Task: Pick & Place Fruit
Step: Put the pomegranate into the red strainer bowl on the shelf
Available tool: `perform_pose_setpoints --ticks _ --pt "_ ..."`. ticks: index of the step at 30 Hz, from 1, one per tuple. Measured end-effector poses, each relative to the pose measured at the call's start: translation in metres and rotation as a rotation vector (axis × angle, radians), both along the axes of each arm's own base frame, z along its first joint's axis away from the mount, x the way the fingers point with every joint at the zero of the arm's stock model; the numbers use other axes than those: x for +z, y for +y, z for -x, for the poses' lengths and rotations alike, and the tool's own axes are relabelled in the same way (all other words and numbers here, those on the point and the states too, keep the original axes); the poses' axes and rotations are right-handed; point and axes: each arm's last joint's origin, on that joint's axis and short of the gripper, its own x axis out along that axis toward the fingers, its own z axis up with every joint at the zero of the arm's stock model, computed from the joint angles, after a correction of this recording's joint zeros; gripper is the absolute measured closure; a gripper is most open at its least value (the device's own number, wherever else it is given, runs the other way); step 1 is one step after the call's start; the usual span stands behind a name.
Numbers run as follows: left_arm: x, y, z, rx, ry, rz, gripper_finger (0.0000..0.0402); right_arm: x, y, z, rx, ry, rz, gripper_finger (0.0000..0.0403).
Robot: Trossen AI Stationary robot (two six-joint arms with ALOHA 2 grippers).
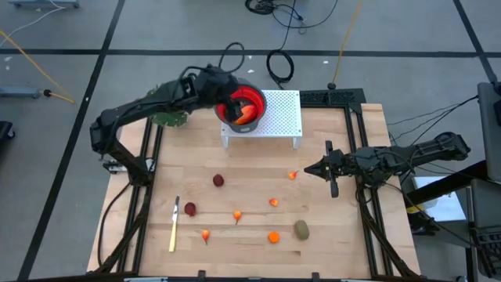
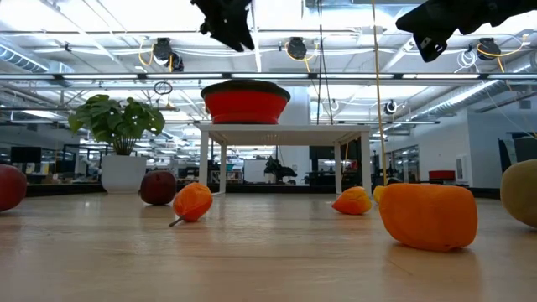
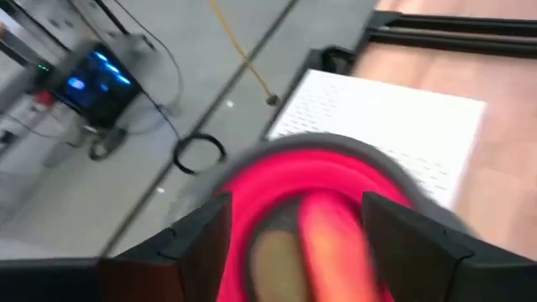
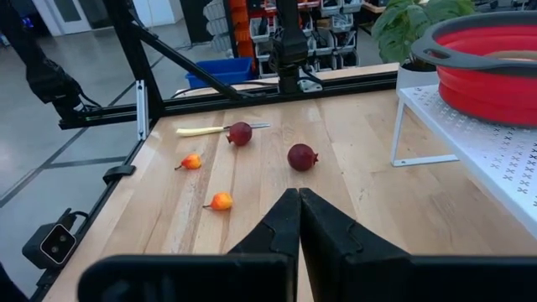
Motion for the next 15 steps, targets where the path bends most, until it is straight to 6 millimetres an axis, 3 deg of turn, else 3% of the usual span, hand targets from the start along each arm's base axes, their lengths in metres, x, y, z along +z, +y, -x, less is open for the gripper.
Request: perform_pose_setpoints --ticks 15 --pt "-0.016 -0.087 0.002 0.062 0.123 0.295 0.0236 0.000 0.000 0.000 0.004 0.001 0.000 0.0399"
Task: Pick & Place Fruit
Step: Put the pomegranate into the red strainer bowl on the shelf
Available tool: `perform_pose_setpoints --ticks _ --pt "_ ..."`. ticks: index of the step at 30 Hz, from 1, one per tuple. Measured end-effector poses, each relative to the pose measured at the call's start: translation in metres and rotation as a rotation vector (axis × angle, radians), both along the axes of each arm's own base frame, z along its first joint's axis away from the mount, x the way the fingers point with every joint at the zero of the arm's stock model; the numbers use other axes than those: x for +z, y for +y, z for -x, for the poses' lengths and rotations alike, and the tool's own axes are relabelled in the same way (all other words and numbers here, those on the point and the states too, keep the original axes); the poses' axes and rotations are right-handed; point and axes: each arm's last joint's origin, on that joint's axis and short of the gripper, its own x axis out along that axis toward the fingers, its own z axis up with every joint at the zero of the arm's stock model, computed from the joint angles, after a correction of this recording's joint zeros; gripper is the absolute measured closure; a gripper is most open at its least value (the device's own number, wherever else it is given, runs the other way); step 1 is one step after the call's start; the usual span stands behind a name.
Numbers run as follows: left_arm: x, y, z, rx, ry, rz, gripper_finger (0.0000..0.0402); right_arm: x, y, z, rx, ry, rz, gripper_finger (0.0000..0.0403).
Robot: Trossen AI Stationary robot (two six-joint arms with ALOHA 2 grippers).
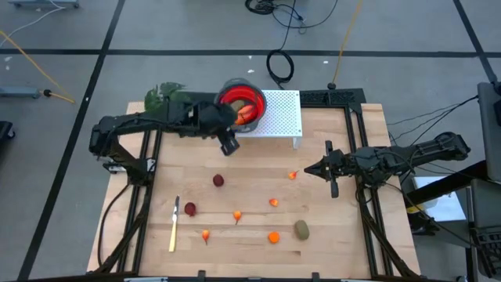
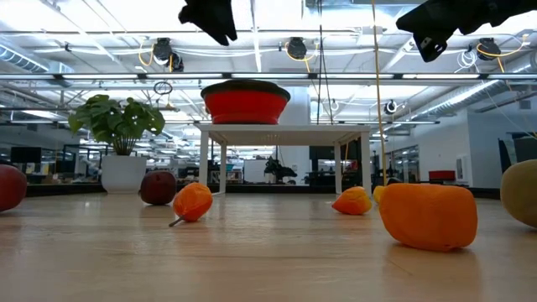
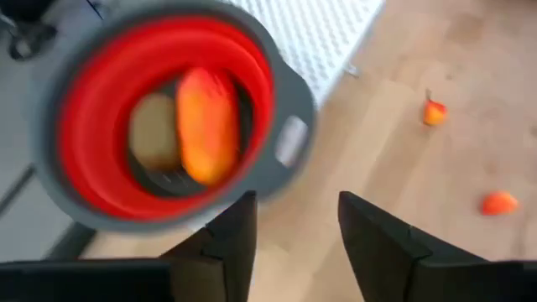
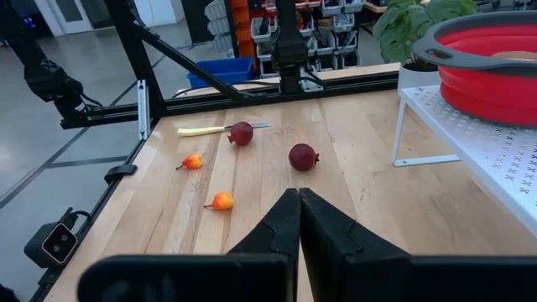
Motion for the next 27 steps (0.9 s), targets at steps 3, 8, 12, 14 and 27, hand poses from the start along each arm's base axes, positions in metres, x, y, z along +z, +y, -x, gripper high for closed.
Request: perform_pose_setpoints --ticks 3,8,12,14,27 --pt "-0.003 -0.019 0.002 0.010 0.014 0.051 0.0253 0.000 0.000 0.000 0.000 0.000 0.000 0.0399" --pt "-0.006 -0.050 0.008 0.030 0.041 0.124 0.0278 0.000 0.000 0.000 0.000 0.000 0.000 0.0399" --pt "-0.009 -0.071 0.015 0.100 0.060 0.195 0.0297 0.000 0.000 0.000 0.000 0.000 0.000 0.0399" --pt "-0.011 -0.081 0.020 0.134 0.075 0.222 0.0305 0.000 0.000 0.000 0.000 0.000 0.000 0.0399" --pt "-0.015 -0.131 0.046 0.315 0.103 0.341 0.0372 0.000 0.000 0.000 0.000 0.000 0.000 0.0399"
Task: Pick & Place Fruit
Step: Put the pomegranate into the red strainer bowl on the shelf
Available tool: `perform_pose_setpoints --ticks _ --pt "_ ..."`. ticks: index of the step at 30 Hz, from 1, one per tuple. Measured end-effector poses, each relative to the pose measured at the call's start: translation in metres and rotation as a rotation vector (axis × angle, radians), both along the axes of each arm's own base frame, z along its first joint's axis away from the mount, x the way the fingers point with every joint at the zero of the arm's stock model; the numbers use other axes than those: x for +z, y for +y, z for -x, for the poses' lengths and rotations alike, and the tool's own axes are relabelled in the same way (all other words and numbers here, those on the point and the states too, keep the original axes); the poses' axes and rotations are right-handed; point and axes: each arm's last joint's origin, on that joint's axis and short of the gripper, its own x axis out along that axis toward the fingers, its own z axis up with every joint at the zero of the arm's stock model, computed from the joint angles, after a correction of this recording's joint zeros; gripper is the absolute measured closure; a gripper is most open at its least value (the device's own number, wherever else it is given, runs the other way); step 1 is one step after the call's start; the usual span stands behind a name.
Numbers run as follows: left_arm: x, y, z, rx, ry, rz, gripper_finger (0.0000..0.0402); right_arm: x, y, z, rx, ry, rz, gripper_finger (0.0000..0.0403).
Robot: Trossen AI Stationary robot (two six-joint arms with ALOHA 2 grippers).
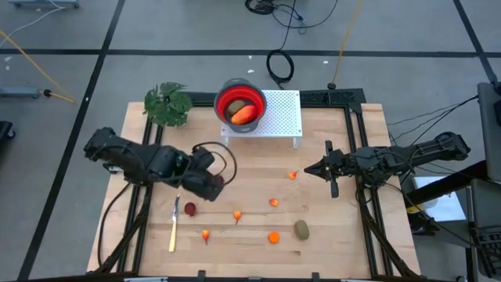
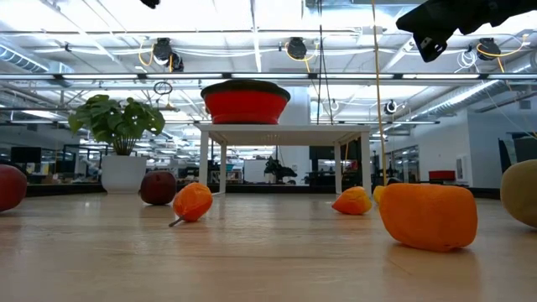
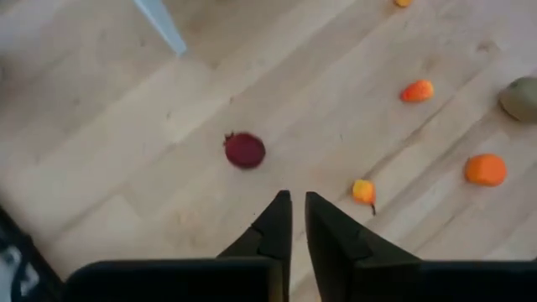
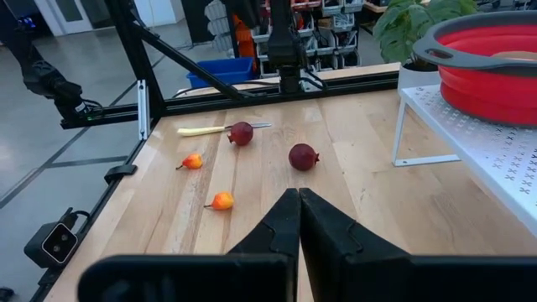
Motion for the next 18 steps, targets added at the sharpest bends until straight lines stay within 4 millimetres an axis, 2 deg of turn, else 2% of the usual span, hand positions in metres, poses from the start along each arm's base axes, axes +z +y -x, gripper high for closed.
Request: perform_pose_setpoints --ticks 4,7,12,18 --pt "-0.001 -0.012 0.009 0.062 0.012 0.023 0.0398 0.000 0.000 0.000 0.000 0.000 0.000 0.0399" --pt "-0.006 -0.020 0.016 0.126 0.038 0.031 0.0390 0.000 0.000 0.000 0.000 0.000 0.000 0.0399" --pt "-0.026 -0.032 0.023 0.210 0.114 0.085 0.0379 0.000 0.000 0.000 0.000 0.000 0.000 0.0399" --pt "-0.059 -0.041 0.034 0.281 0.280 0.139 0.0394 0.000 0.000 0.000 0.000 0.000 0.000 0.0399"
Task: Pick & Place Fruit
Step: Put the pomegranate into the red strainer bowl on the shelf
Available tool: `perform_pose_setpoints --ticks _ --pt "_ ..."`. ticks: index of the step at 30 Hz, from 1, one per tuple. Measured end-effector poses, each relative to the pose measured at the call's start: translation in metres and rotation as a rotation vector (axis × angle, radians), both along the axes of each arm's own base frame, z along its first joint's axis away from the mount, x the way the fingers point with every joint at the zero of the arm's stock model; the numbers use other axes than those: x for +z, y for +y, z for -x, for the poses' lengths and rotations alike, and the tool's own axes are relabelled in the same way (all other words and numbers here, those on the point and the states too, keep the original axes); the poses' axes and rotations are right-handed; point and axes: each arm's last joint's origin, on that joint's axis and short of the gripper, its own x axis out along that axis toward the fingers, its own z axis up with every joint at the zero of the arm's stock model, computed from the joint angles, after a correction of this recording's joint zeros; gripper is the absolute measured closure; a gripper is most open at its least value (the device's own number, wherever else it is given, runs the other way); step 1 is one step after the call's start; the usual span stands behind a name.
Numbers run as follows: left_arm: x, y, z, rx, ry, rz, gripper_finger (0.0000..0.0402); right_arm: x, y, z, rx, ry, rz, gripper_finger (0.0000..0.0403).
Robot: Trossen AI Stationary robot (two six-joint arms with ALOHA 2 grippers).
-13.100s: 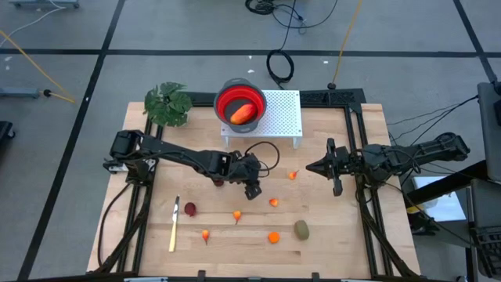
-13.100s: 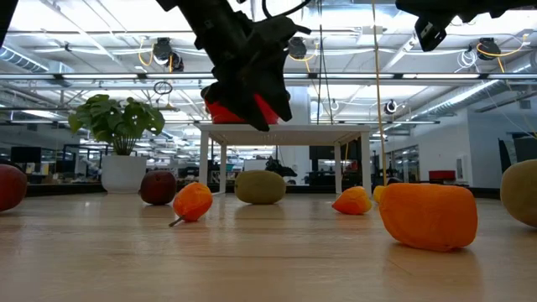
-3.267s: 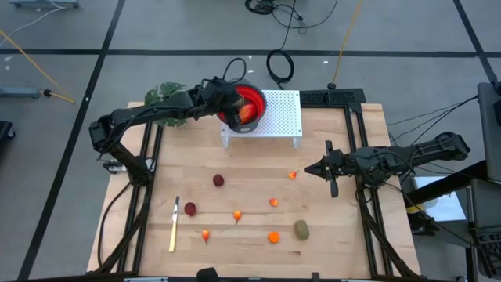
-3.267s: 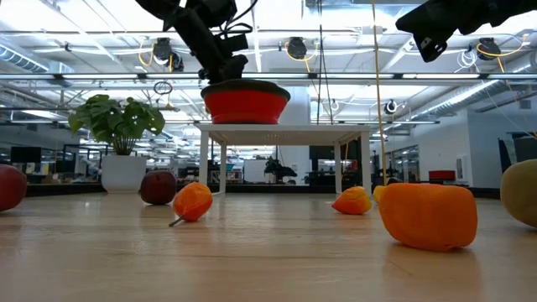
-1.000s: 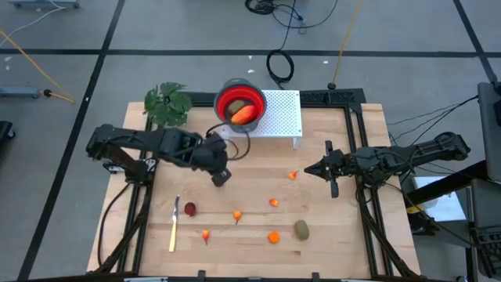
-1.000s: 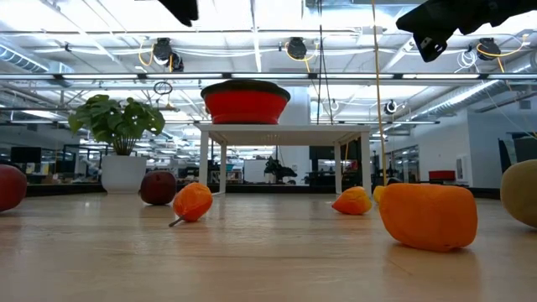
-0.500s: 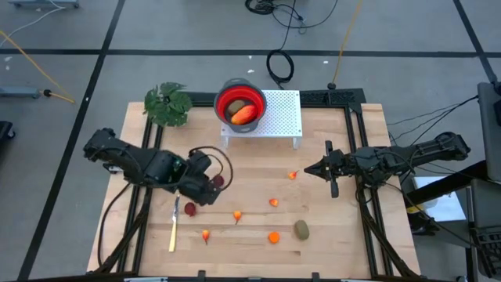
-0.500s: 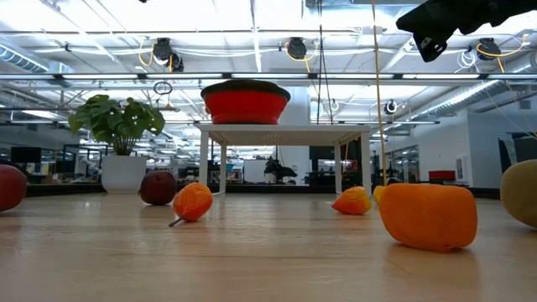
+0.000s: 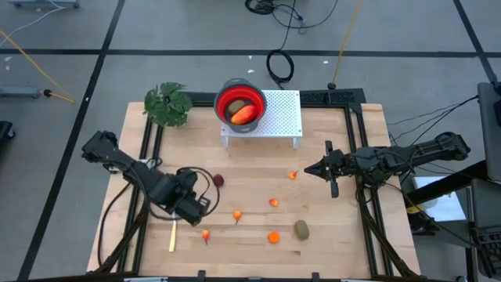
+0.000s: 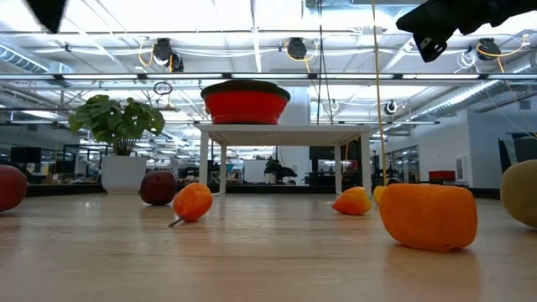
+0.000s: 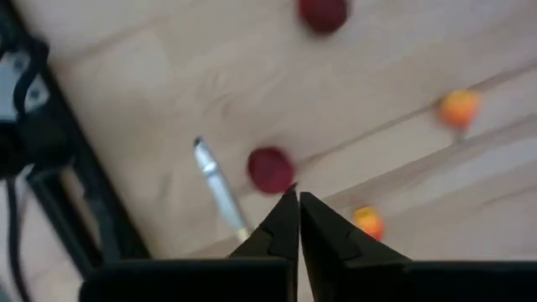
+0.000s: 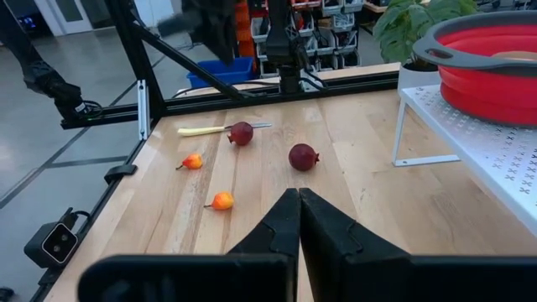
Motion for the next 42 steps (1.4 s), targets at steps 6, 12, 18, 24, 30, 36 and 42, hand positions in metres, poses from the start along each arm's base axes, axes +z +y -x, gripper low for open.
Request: perform_pose_setpoints --ticks 6,12,18,24,30,36,42 --pt "-0.030 -0.007 0.008 0.078 0.089 0.032 0.0393 0.000 0.000 0.000 0.000 0.000 0.000 0.0399" --pt "-0.052 -0.012 0.014 0.130 0.050 0.063 0.0400 0.000 0.000 0.000 0.000 0.001 0.000 0.0399" --pt "-0.070 -0.011 0.025 0.169 -0.003 0.107 0.0386 0.000 0.000 0.000 0.000 0.000 0.000 0.0399" --pt "-0.083 -0.006 0.036 0.232 -0.016 0.111 0.0389 0.000 0.000 0.000 0.000 0.001 0.000 0.0399" --pt "-0.093 -0.004 0.038 0.251 -0.024 0.099 0.0372 0.000 0.000 0.000 0.000 0.000 0.000 0.0399" --pt "-0.093 -0.003 0.037 0.256 -0.072 0.051 0.0313 0.000 0.000 0.000 0.000 0.001 0.000 0.0399" --pt "-0.093 -0.002 0.036 0.266 -0.084 0.042 0.0232 0.000 0.000 0.000 0.000 0.001 0.000 0.0399"
